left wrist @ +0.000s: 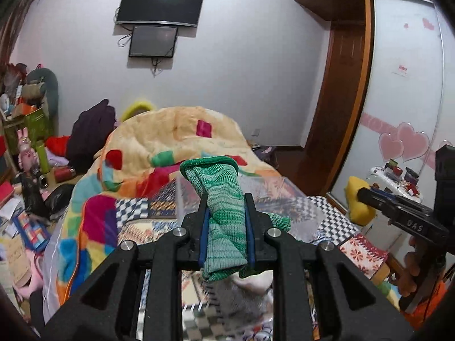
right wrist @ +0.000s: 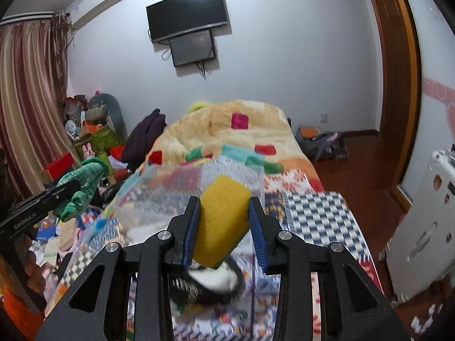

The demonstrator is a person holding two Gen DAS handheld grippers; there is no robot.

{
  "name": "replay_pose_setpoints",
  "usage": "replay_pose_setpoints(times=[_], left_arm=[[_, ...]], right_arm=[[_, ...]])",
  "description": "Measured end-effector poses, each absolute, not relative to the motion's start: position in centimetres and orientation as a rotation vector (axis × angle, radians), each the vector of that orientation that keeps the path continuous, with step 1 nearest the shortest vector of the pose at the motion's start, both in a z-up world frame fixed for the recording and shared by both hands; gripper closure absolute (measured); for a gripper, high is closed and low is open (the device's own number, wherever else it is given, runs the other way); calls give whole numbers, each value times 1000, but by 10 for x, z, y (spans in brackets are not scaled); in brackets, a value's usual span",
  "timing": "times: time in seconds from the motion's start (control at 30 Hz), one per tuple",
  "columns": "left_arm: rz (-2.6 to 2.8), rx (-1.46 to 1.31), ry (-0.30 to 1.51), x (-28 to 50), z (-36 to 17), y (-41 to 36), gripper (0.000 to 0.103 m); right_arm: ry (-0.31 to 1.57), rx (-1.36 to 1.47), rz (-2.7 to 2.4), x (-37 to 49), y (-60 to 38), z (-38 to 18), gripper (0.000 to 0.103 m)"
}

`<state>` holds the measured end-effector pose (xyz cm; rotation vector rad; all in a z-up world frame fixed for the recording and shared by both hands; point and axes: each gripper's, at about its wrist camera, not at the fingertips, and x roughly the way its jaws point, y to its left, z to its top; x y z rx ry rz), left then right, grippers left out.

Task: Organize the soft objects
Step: 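Lower the sock into the clear box with the left tool while the right tool drops the sponge in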

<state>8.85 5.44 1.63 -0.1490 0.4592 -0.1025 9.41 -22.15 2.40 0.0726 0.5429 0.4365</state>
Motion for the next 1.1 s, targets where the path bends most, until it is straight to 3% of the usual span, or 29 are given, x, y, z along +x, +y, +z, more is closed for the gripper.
replay_pose_setpoints(times=[0.57,0.97,1.1], left_arm=[[-112,-104,678,188,-37,43,82],[-122,-82,752,208,-61,40,82],[-109,-82,762,209,-61,42,74]], right_arm=[[659,52,437,164,-191,-6,72],[786,-12,472,186,-170,-38,71],[808,-29,487,187,-167,-41,68]])
